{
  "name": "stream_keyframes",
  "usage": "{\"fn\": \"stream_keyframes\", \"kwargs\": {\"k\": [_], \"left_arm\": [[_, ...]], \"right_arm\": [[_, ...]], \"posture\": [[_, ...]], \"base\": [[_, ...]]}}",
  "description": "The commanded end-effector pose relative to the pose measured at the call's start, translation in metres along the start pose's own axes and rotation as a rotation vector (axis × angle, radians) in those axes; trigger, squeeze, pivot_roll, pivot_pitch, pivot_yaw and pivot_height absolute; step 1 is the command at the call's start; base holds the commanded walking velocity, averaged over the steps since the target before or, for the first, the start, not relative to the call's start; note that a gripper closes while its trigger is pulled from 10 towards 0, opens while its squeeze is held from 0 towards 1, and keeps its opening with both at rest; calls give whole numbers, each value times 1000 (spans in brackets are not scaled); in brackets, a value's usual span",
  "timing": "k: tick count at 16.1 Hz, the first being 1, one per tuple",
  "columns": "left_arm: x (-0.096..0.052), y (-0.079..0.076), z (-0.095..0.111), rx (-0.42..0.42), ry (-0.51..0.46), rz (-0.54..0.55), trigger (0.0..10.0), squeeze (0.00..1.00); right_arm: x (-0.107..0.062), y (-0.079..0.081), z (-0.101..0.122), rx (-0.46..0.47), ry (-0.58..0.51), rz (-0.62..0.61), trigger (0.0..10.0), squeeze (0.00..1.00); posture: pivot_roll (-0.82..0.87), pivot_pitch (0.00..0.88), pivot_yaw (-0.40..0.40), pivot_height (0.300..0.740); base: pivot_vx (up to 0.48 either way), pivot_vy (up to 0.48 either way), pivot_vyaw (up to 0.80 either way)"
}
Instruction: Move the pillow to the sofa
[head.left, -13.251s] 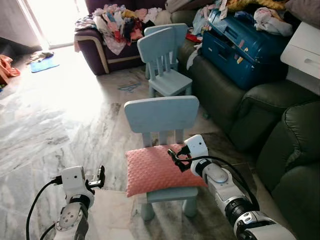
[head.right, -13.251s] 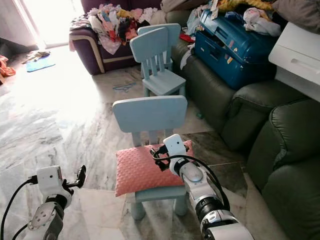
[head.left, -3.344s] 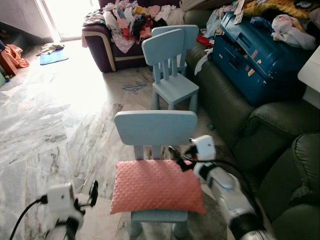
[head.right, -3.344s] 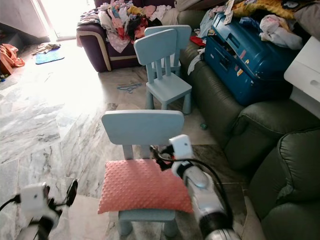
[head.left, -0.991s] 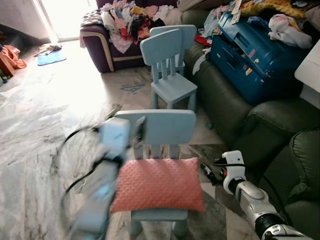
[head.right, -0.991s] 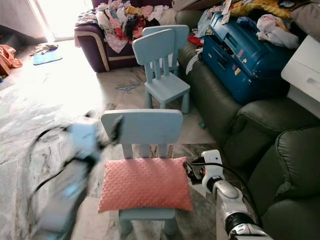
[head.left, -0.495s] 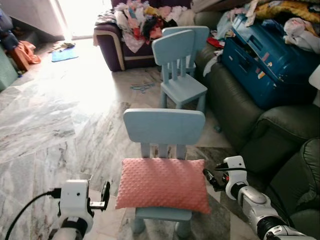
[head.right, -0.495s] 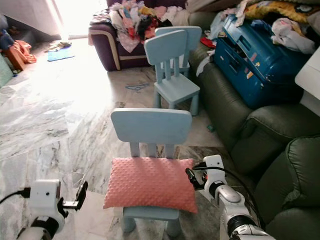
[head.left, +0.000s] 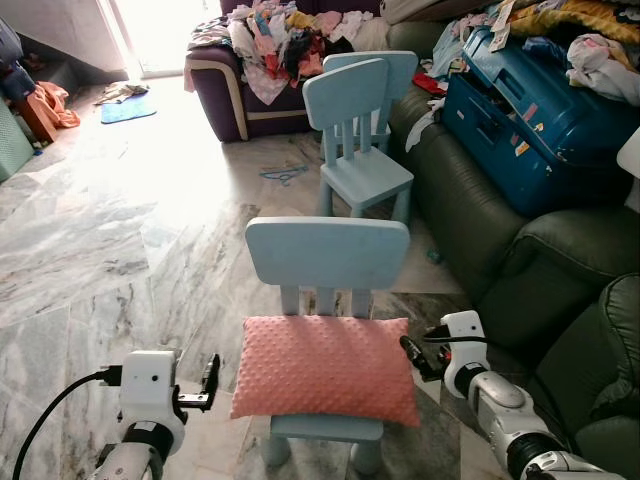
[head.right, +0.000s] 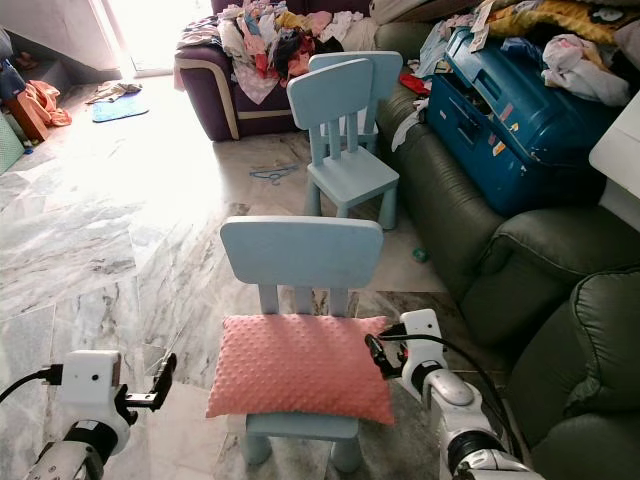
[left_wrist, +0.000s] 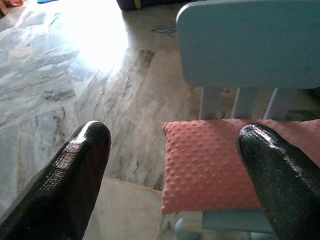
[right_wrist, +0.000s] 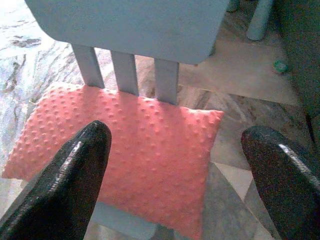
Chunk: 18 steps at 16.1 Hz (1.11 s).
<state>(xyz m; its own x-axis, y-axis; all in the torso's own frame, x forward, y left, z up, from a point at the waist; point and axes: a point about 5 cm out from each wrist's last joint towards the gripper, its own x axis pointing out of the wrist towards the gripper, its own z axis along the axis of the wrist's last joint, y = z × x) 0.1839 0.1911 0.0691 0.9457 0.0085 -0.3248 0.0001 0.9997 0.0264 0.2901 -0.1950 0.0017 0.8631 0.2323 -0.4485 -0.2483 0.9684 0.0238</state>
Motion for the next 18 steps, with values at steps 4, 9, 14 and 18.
{"fn": "stream_keyframes", "kwargs": {"k": [4,9,14,18], "left_arm": [[-2,6,-9,-5,16,11,10000,0],[-4,5,-6,-6,5,9,10000,0],[-6,1,-1,-7,-3,5,10000,0],[-7,-1,2,-6,-6,6,10000,0]], "right_arm": [[0,3,-1,2,-1,14,10000,0],[0,3,-2,8,2,21,10000,0],[1,11,-3,8,-12,43,10000,0],[1,19,-5,5,-41,70,10000,0]], "posture": [[-98,80,27,740],[-99,90,31,707],[-99,92,32,650],[-99,91,32,611]], "base": [[0,0,0],[0,0,0],[0,0,0],[0,0,0]]}}
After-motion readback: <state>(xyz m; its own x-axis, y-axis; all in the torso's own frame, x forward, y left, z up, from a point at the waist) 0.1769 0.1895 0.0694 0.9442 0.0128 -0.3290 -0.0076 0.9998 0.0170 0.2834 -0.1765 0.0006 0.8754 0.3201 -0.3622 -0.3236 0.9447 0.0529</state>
